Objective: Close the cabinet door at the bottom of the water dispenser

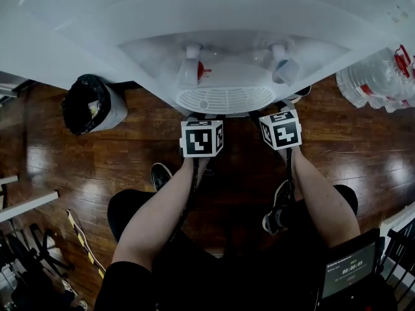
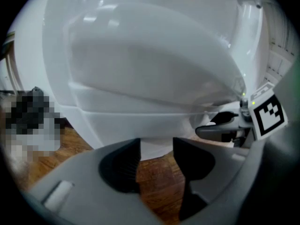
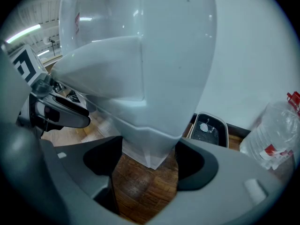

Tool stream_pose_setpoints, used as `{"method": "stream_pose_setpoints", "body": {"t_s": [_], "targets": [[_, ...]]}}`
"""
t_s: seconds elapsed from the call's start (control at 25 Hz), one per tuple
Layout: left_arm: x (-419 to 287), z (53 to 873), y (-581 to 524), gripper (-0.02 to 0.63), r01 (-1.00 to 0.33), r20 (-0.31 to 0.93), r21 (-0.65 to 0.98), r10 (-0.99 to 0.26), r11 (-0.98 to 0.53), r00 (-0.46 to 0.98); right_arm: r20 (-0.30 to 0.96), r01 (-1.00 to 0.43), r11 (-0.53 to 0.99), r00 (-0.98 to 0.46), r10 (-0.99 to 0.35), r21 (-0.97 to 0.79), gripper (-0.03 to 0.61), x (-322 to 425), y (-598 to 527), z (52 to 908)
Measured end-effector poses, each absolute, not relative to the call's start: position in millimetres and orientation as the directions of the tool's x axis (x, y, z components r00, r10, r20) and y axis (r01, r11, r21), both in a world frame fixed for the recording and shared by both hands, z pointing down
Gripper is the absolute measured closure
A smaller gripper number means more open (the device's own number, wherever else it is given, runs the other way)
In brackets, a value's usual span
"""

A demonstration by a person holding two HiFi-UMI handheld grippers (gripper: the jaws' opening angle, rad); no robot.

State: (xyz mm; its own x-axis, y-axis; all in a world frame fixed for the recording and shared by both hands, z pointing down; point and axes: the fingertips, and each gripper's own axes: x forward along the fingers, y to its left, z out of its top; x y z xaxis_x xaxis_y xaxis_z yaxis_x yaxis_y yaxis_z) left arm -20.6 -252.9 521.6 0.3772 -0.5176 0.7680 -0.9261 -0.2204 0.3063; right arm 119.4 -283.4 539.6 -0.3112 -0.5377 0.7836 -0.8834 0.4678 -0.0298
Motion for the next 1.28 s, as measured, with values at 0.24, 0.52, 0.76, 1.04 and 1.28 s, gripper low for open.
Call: {"method": "stream_pose_setpoints", "body": {"t_s": [0.24,0.52,0.76,1.04,1.28], "targets": [[-22.2,508.6,-251.2,0.379,-0.930,0.765,0.269,-0.532,-0.251,0.364,0.777,-0.902,0.425,-0.323,-0.540,-0.081,0.255,120.3,-276.5,531.4],[-5.0,486.9,-234.1,0.381,-0.917,0.742,0.233,-0.550,-0.324,0.383,0.743,-0.918,0.385,-0.324,-0.586,-0.096,0.388,121.3,-256.1,508.8],[-3.2,465.7,-207.6,0.388,-0.914,0.710,0.172,-0.596,-0.368,0.374,0.665,-0.895,0.439,-0.379,-0.644,-0.085,0.428,102.3,-224.8,474.4],[1.1,419.5,-180.4,0.397,-0.887,0.606,0.122,-0.674,-0.445,0.422,0.544,-0.895,0.427,-0.424,-0.724,-0.129,0.500,96.2,-186.9,431.2],[8.4,389.8,-142.5,0.458,-0.866,0.530,0.069,-0.718,-0.495,0.452,0.425,-0.887,0.424,-0.459,-0.780,-0.182,0.539,75.1,-149.7,392.6]]}}
